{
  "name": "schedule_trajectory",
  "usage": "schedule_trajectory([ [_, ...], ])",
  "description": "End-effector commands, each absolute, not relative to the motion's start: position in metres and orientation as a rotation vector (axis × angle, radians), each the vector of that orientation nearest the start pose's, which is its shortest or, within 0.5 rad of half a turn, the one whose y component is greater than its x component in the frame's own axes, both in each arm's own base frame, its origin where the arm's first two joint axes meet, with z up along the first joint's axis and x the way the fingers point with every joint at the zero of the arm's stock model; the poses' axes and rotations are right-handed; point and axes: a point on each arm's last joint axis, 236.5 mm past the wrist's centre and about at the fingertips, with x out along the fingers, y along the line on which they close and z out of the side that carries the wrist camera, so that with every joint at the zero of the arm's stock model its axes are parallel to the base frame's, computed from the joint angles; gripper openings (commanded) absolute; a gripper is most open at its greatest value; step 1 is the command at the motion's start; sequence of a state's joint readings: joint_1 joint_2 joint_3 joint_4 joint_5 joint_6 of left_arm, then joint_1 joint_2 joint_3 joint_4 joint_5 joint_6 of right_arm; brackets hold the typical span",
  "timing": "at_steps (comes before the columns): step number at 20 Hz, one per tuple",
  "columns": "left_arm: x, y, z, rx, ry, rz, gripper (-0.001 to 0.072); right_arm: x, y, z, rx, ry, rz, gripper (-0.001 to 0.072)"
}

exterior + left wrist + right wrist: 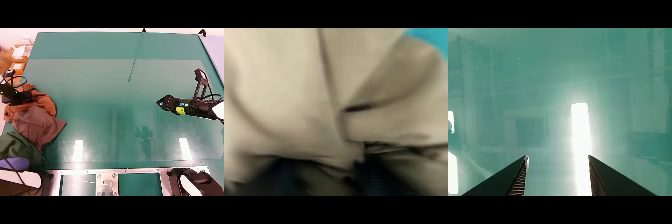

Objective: Fold the shirts.

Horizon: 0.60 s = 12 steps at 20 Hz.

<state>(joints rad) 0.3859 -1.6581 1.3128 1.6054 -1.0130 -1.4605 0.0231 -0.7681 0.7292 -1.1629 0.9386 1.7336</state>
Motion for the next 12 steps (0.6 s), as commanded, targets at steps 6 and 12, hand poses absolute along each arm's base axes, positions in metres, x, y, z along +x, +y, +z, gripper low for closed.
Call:
schedule_trajectory([
  [6, 0.463, 0.129, 0.001, -0.032, 1.316, 0.116, 0.0024, 0.312, 0.082, 0.056, 0.522, 0.987, 0.124, 0.0421],
  [12, 0.496, -0.088, 0.183, -0.047, 0.95, -0.369, 0.0024, 0.304, 0.046, 0.051, 0.566, 1.031, 0.031, 0.042],
])
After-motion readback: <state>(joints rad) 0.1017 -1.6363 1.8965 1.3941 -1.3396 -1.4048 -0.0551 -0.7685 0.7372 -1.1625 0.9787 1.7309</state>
